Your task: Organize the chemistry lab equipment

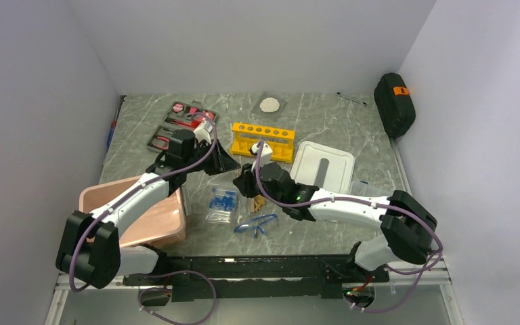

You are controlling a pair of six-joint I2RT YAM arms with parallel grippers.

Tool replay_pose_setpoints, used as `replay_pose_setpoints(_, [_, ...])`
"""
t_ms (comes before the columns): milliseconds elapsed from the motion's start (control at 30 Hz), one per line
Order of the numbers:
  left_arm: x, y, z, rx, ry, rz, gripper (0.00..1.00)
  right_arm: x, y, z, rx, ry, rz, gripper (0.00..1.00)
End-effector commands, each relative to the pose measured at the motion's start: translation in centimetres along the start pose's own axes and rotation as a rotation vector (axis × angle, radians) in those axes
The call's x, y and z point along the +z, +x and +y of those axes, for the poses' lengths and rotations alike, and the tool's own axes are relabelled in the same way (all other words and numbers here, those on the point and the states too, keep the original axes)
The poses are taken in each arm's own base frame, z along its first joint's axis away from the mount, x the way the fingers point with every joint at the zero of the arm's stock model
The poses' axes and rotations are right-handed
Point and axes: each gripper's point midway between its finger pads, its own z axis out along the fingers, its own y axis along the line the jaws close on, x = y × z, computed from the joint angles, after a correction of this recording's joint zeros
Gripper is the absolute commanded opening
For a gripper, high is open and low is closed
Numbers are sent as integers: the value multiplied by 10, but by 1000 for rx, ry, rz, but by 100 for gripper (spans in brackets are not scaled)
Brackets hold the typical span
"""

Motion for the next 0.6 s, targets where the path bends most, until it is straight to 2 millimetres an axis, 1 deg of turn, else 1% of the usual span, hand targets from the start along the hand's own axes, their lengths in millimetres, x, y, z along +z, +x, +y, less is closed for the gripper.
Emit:
replay_pose_setpoints(0, [2,-8,-10,43,32,-8,24,0,-36,19,20,-46,-108,21])
replay_pose_setpoints(67, [1,-10,-11,57,30,-17,22,-2,-36,18,23,-44,-108,31])
replay_pose_setpoints(167, [-5,-16,-10,92,-4,-26,21,-8,-39,15,26,-31,-121,51])
replay_pose_setpoints(200, [-10,-22,-12,119,-21,-40,22,-12,-41,14,24,-30,-125,58])
replay_pose_setpoints(300, [-25,-39,-16,214,-82,-88,22,-28,-53,11,3,-17,-150,71])
replay_pose_setpoints(367, [-36,-48,-20,283,-105,-120,22,-41,-64,7,-9,-3,-169,77])
replay_pose_setpoints(433, [-44,-53,-26,360,-101,-134,22,-56,-77,4,-8,-7,-189,82])
replay_pose_setpoints(467, [-47,-52,-29,401,-87,-132,22,-63,-83,3,-5,-18,-193,83])
replay_pose_setpoints(500, [-49,-51,-34,447,-67,-125,23,-68,-85,-1,-7,-16,-171,84])
replay_pose_setpoints(533, [-51,-49,-37,491,-47,-111,23,-74,-95,1,-6,-35,-167,84])
replay_pose_setpoints(567, [-53,-44,-41,539,-24,-94,23,-78,-102,0,-4,-39,-154,84])
